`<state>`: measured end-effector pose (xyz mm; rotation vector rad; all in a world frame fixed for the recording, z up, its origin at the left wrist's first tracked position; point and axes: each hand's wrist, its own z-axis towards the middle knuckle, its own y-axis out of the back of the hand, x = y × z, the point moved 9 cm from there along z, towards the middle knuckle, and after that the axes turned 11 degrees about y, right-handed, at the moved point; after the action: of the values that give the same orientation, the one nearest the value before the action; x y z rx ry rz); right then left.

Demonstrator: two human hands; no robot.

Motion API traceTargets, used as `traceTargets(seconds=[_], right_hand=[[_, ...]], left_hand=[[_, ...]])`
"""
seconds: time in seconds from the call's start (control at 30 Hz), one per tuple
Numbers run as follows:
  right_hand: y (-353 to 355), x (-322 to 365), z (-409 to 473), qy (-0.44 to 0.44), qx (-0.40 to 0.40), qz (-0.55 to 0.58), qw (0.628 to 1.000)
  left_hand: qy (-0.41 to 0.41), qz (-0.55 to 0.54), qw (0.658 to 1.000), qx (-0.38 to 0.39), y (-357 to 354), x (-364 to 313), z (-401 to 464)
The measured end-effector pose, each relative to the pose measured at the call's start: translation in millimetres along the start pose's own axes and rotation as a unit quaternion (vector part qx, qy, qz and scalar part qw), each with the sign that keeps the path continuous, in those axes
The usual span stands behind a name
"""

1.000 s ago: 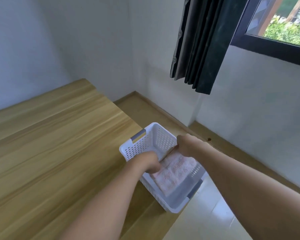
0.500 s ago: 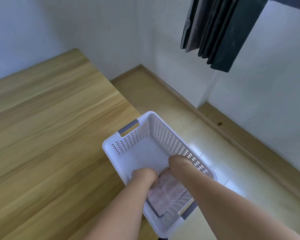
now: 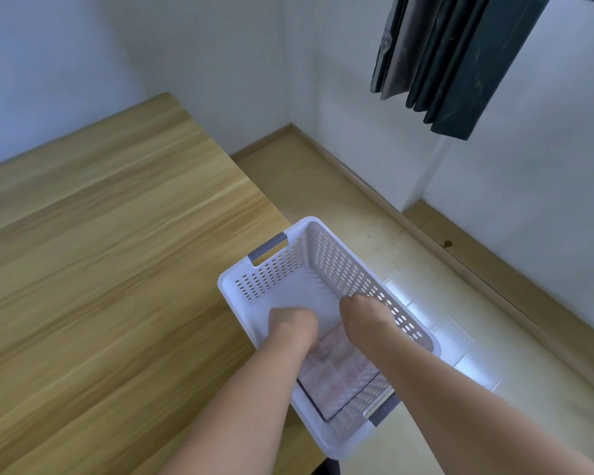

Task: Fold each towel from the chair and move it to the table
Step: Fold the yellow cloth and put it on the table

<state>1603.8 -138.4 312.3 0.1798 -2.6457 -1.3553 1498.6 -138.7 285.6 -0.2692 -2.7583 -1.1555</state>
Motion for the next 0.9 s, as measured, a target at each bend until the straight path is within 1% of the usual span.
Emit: traceTargets(seconds=[0.07,0.17,0.27,0.4,0.47,0.57,0.7,0.8,0.9], right_hand=[[15,4,-14,0.006,-0.031,0.011,0.999],[34,10,-35,0.003,-0.068,0.037,0.997],[59,30,-55,0.003,-0.121,0.063,0.991],[90,82,-85,0.011,-0.205,0.087,0.975],[102,120,-101,0.022,-0.245,0.102,0.964],[112,185,-129,0.035,-0.283,0.128,0.950],[118,269,-168,0.034,-0.315,0.144,0.938],[121,314,-194,0.027,-0.331,0.165,0.929],[123,342,-209,0.030,-0.343,0.174,0.923]], left_hand=[[-0.029,0.006,0.993,-0.115,29,9,-16],[-0.055,-0.016,0.964,-0.258,58,31,-46],[-0.059,-0.050,0.929,-0.362,71,67,-76],[-0.054,-0.074,0.880,-0.465,79,133,-124],[-0.047,-0.091,0.863,-0.495,78,172,-150],[-0.040,-0.118,0.850,-0.511,65,234,-185],[-0.049,-0.122,0.865,-0.485,35,307,-221],[-0.039,-0.141,0.861,-0.488,19,359,-247],[-0.028,-0.160,0.856,-0.490,15,397,-268]])
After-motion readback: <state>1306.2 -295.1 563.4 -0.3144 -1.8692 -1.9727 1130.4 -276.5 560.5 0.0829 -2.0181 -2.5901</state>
